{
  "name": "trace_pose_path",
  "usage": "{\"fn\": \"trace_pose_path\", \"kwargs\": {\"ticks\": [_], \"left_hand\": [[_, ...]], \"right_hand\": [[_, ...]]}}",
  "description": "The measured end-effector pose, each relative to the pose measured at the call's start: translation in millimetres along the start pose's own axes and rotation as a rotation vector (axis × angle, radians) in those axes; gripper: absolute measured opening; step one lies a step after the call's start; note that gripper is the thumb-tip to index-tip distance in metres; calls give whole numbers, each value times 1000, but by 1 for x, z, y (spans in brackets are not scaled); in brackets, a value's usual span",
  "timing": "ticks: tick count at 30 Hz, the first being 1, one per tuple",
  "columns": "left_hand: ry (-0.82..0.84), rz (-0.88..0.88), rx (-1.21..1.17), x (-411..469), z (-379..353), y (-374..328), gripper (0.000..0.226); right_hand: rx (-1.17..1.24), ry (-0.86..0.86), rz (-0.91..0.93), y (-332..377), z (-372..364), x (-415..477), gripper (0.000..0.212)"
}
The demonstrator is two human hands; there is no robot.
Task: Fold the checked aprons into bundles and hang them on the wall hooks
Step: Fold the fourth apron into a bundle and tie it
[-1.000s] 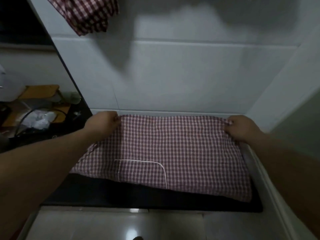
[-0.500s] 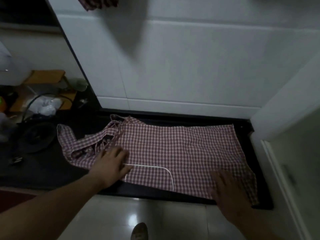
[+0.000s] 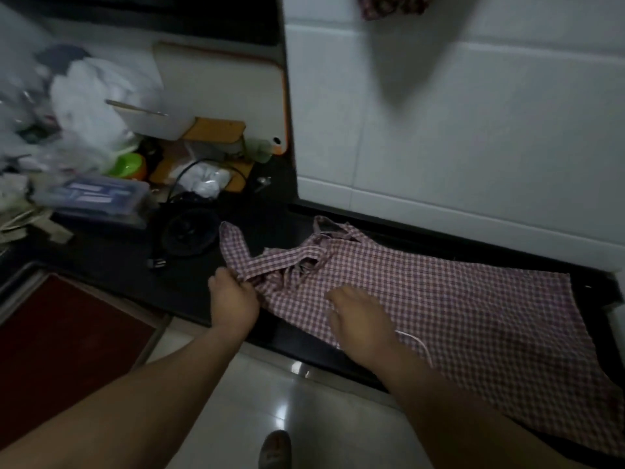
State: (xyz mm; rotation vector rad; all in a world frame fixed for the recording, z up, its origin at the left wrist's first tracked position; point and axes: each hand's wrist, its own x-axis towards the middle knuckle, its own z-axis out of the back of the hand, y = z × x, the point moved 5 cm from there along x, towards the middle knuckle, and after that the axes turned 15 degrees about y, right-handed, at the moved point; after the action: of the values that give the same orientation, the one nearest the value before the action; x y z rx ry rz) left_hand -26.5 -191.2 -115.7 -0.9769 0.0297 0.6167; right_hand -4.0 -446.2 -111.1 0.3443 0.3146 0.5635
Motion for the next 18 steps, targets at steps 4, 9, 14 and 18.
{"fn": "trace_pose_path", "kwargs": {"ticks": [4,9,14,18], "left_hand": [[200,317,-440,31,-3,21,7],[625,363,-743,51,-15,11,15],[635,347,-808,79,-1,23,14],[646,270,-697,89,5,11,8]], "right_hand": [[45,202,91,54,-22,70,47],[-34,401,5,60,-33,102,32],[634,373,-170,33,5,95,37],[761,431,-281,29,20,97,53]]}}
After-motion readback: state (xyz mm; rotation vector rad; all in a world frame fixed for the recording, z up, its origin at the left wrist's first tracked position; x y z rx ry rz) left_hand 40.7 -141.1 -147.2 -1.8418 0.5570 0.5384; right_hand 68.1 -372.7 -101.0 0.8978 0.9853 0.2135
